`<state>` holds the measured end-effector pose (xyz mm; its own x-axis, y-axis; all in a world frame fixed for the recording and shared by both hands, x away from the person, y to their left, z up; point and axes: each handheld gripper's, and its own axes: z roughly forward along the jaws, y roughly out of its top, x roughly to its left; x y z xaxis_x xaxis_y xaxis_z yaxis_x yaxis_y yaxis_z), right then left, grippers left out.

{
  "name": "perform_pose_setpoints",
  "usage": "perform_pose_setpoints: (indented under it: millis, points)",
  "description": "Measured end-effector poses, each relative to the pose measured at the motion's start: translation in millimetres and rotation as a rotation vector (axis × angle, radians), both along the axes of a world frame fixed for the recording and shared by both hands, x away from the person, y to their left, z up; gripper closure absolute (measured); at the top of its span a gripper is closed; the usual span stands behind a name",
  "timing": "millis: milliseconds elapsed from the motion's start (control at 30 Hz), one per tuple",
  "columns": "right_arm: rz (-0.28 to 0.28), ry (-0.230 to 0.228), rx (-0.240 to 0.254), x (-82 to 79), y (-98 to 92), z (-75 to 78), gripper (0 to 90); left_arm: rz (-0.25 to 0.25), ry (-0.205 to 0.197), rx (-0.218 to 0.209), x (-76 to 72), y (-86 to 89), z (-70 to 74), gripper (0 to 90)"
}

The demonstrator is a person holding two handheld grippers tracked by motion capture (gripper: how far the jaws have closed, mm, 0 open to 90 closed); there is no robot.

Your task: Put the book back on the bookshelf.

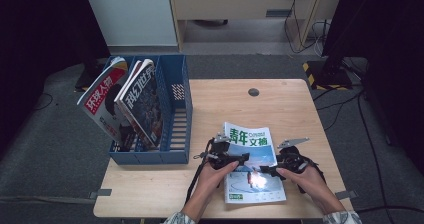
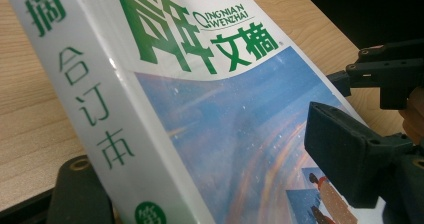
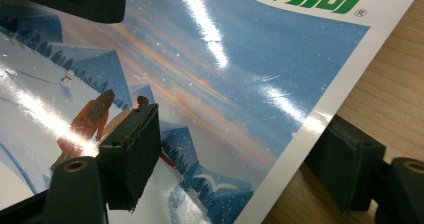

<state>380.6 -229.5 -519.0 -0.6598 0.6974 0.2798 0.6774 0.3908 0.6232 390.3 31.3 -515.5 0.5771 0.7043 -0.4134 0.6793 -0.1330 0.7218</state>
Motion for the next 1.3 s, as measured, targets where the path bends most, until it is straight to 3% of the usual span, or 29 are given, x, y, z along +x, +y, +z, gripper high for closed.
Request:
perform_pose_setpoints:
  millis: [267,467,567,633,733,800,867,900,1033,1300]
  points:
    - [0.004,0.001,-0.004,-1.6,5.5,0.6,25.5,-0.027,0.025,-0.005,1.9,2.5,1.2,25.8]
    - [0.005,-0.010,-0.004,-2.1,8.2,1.2,25.6,-0.017,0.029,0.007,1.6,3.8,1.9,26.9]
    - [0.007,-0.016,-0.008,-2.1,9.3,1.5,25.7,0.016,0.012,0.023,-0.1,3.8,2.5,33.0]
    - [0.002,-0.025,-0.007,-2.2,9.7,1.9,26.5,0.032,-0.020,0.048,-1.5,3.6,3.4,41.4]
    - [-0.007,-0.067,0.028,-3.2,9.8,6.7,37.4,0.037,-0.058,0.054,-3.4,3.0,5.9,48.4]
    - [-0.003,-0.081,0.126,-3.3,12.0,12.4,40.3,0.030,-0.092,0.063,-5.3,-0.1,7.5,52.0]
    - [0.017,-0.109,0.070,-4.5,21.2,15.8,40.4,0.031,-0.104,0.075,-6.7,-1.7,8.8,53.7]
    - [0.010,-0.092,0.049,-4.0,23.2,13.4,40.1,0.034,-0.099,0.073,-6.9,-1.8,8.9,54.7]
    - [0.011,-0.073,0.056,-1.7,21.1,8.8,37.7,0.036,-0.099,0.069,-6.7,-1.1,6.9,57.0]
    - [-0.035,-0.068,-0.005,1.0,17.6,5.9,17.9,0.039,-0.113,0.065,-8.6,-0.9,8.4,60.3]
